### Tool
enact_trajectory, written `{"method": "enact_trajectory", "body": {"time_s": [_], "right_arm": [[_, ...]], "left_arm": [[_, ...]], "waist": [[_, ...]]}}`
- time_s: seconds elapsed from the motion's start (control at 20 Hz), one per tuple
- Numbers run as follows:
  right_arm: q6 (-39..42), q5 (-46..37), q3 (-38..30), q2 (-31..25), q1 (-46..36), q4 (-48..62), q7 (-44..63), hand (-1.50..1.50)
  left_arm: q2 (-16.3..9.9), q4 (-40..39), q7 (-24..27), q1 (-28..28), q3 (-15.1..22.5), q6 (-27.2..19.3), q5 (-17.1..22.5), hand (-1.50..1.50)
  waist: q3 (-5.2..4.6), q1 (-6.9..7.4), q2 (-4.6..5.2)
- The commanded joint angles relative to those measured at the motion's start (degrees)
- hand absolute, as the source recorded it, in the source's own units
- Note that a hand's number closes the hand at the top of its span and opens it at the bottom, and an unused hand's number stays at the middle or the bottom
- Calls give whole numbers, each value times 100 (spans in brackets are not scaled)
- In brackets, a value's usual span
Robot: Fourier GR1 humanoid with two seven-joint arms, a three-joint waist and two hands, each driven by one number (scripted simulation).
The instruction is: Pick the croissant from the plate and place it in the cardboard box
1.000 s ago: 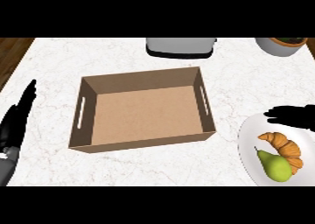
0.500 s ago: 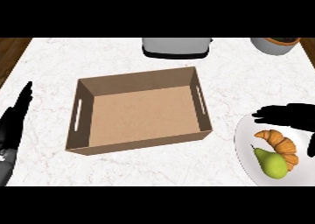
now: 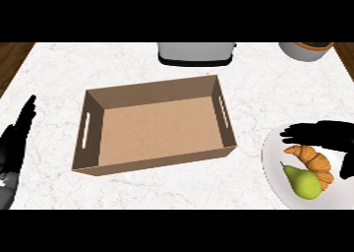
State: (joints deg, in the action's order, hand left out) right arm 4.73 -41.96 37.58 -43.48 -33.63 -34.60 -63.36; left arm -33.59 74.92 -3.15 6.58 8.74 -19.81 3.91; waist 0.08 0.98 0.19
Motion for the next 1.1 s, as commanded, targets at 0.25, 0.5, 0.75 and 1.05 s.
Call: {"method": "enact_trajectory", "body": {"time_s": [0.25,0.5,0.75,1.05], "right_arm": [[376,266,89,-172,220,-617,-1139,-150],[218,13,228,-422,489,-1098,-695,-150],[284,-409,80,-183,479,-1016,-37,-150],[-60,-707,-254,326,524,-430,-25,150]], "left_arm": [[-24,-298,421,-183,-261,186,-26,0],[24,-329,219,25,-358,294,-116,0],[-9,223,-225,-73,-499,451,-207,0],[227,-293,130,35,-728,595,-392,0]], "waist": [[-10,-69,-15],[-9,-106,-20],[-6,-65,-25],[-6,-64,-11]]}}
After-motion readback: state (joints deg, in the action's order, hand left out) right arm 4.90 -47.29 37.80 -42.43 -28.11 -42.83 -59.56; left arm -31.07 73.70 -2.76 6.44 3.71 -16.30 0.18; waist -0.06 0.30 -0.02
